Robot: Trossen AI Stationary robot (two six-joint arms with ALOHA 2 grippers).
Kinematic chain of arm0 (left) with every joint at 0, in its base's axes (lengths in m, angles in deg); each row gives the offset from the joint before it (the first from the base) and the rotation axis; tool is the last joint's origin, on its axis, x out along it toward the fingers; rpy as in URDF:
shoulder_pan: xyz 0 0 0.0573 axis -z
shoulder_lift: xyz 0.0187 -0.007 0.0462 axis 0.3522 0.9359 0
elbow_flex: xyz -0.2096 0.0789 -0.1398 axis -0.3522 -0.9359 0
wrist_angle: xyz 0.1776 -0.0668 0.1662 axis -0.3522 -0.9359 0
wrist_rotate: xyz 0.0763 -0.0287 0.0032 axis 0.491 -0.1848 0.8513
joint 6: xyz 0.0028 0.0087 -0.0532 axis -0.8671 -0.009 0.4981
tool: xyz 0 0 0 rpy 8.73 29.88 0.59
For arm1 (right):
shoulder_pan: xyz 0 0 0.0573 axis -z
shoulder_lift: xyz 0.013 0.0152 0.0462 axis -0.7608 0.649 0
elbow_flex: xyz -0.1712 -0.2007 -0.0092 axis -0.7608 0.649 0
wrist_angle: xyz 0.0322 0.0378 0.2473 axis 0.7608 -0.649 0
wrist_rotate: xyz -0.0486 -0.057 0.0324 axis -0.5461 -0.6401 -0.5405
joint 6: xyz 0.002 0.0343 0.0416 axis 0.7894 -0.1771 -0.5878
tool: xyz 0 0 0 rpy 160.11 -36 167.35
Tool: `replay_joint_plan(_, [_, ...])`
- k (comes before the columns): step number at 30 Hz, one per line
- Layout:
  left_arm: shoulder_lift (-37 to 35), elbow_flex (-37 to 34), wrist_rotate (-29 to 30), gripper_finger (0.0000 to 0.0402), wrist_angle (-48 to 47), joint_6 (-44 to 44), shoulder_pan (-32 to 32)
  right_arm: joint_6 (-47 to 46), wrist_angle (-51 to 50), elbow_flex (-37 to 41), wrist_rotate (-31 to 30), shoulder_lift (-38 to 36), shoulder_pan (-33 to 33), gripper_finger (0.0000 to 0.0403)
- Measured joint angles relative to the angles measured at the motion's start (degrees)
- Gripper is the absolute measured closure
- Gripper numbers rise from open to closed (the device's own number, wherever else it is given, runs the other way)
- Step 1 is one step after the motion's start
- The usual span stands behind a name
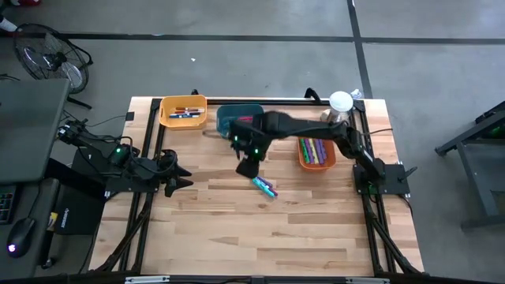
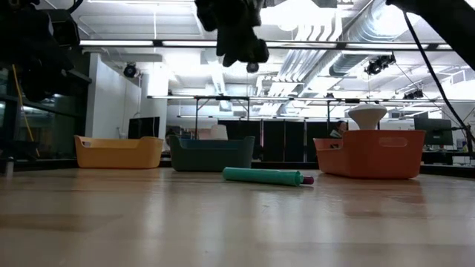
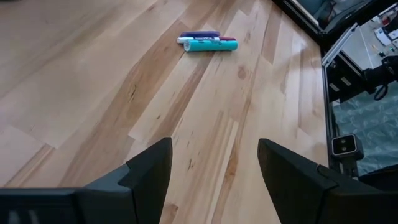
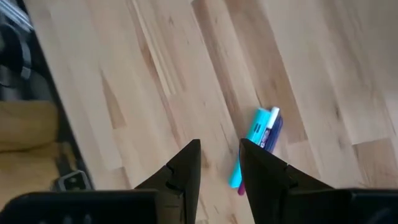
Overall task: Pick & Place Markers
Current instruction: Put the blue highlighter pen into the orange bin
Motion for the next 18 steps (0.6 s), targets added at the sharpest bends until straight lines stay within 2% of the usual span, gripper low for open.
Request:
replay_joint_plan(7, [0.0, 0.0, 0.0, 0.017, -0.5, 0.0, 0.0, -4.0, -3.5, 0.1, -10.9, 1.3, -6.6, 0.0289])
replay_joint_plan(18, [0.1, 0.0, -0.1, 0.017, -0.4, 0.0, 0.0, -19.0, -6.5, 0.1, -18.5, 6.7, -9.6, 0.0183])
